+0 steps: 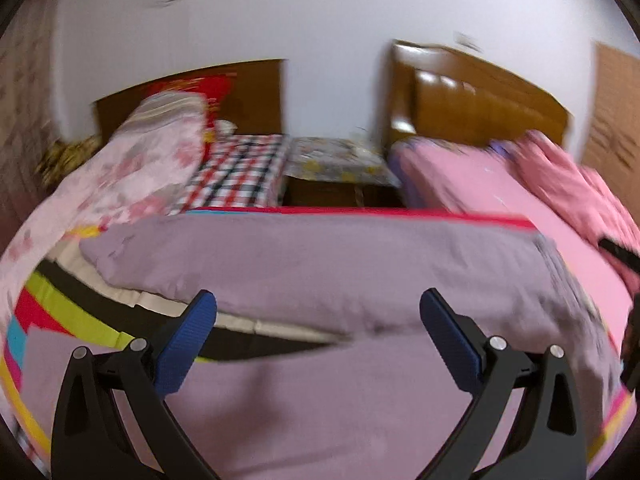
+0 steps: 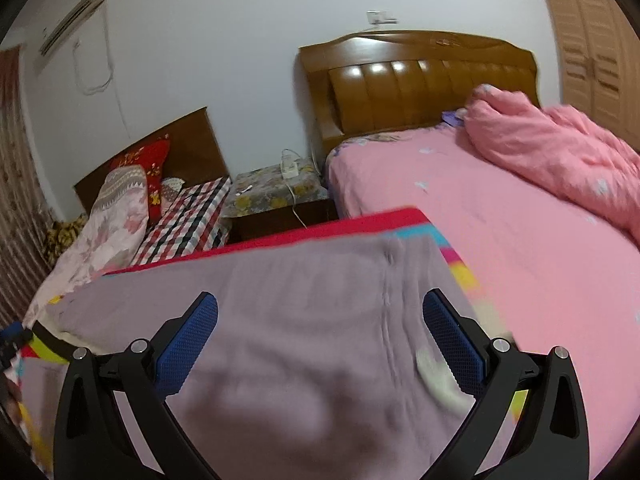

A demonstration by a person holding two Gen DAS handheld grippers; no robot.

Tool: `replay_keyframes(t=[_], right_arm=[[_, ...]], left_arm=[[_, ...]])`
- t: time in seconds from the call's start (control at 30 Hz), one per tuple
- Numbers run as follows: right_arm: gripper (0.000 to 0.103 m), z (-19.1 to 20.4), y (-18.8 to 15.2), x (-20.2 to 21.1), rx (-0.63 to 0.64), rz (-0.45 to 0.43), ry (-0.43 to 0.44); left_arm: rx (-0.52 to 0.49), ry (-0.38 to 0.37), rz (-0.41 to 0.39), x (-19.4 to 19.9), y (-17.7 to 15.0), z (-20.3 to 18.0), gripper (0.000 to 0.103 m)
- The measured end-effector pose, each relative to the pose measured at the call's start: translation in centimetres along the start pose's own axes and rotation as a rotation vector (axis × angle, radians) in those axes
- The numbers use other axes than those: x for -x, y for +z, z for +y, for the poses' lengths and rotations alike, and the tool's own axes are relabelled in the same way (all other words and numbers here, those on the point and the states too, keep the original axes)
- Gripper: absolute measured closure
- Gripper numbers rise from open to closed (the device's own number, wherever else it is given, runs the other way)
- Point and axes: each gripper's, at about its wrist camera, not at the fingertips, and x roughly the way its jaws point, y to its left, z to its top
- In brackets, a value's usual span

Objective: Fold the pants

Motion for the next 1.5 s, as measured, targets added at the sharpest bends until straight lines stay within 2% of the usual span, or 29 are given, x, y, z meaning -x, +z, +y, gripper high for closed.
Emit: replay_keyframes(t=[0.03,0.1,0.17,0.23,0.3,0.4,0.47,0.53,0.63,0.7,0.73,0.77,0.83,0.93,1.03,1.17,1.27,1.4,1.5], right_arm=[[0.004,0.0,0.9,-1.9,0.053,0.022,0.044],[0.004,0.5,2.9,-6.9,0.227,0.126,0.176],[0.004,0.9,4.0,-11.1,0.382,0.235,0.219],[0.004,1.0,4.9,-15.3,0.488,0.339,0.273],[0.004,0.5,5.8,-18.2,0.5,0.39,0.334],[0.005,0.2,7.3,-22.9,0.499,0.485,0.428],[0.012,1.1,7.5,-25.3,0.54,0.551,0.49],[0.031,2.3,7.0,-27.1,0.608,0.623,0.532],[0.035,3.5,6.4,-28.4,0.649,0.673,0.571],[0.036,3.6,6.5,-28.4,0.654,0.668,0.607],[0.038,3.3,6.6,-28.5,0.64,0.668,0.621],[0.047,3.2,6.7,-28.6,0.638,0.665,0.624],[0.065,3.0,6.5,-27.6,0.645,0.655,0.644],[0.083,3.4,6.3,-25.7,0.698,0.58,0.612],[0.086,4.7,5.9,-21.5,0.764,0.445,0.541],[0.086,6.9,4.4,-12.4,0.816,0.227,0.433],[0.086,8.9,1.5,-5.0,0.818,0.114,0.37],[0.088,11.3,-4.8,2.9,0.816,0.067,0.303],[0.088,12.5,-10.0,6.1,0.821,0.067,0.232]], left_arm=[[0.034,0.005,-0.023,-0.6,0.0,0.3,0.002],[0.12,0.02,-0.042,-1.8,-0.5,0.5,0.002],[0.194,0.022,-0.024,-2.6,-1.6,1.1,0.002],[0.24,0.06,-0.009,-2.7,-3.1,1.4,0.002],[0.287,0.092,0.002,-2.5,-4.6,1.6,0.002],[0.311,0.082,0.024,-2.6,-6.2,1.3,0.002],[0.29,0.094,0.031,-3.0,-6.9,0.7,0.002],[0.274,0.103,0.03,-3.2,-7.5,0.4,0.002],[0.271,0.081,0.085,-4.3,-8.2,0.3,0.002],[0.293,0.091,0.103,-4.6,-8.6,0.7,0.002],[0.313,0.092,0.121,-5.0,-8.6,1.2,0.002],[0.329,0.092,0.141,-5.3,-9.0,1.3,0.002],[0.361,0.099,0.177,-5.9,-9.3,1.9,0.002],[0.399,0.092,0.189,-6.1,-9.8,2.6,0.002],[0.388,0.103,0.199,-6.3,-9.8,2.5,0.002],[0.394,0.095,0.198,-6.1,-9.8,2.4,0.001],[0.436,0.053,0.17,-5.7,-9.8,3.2,0.002],[0.505,-0.026,0.161,-4.3,-9.9,4.2,0.002],[0.505,-0.093,0.137,-2.3,-9.7,4.2,0.002]])
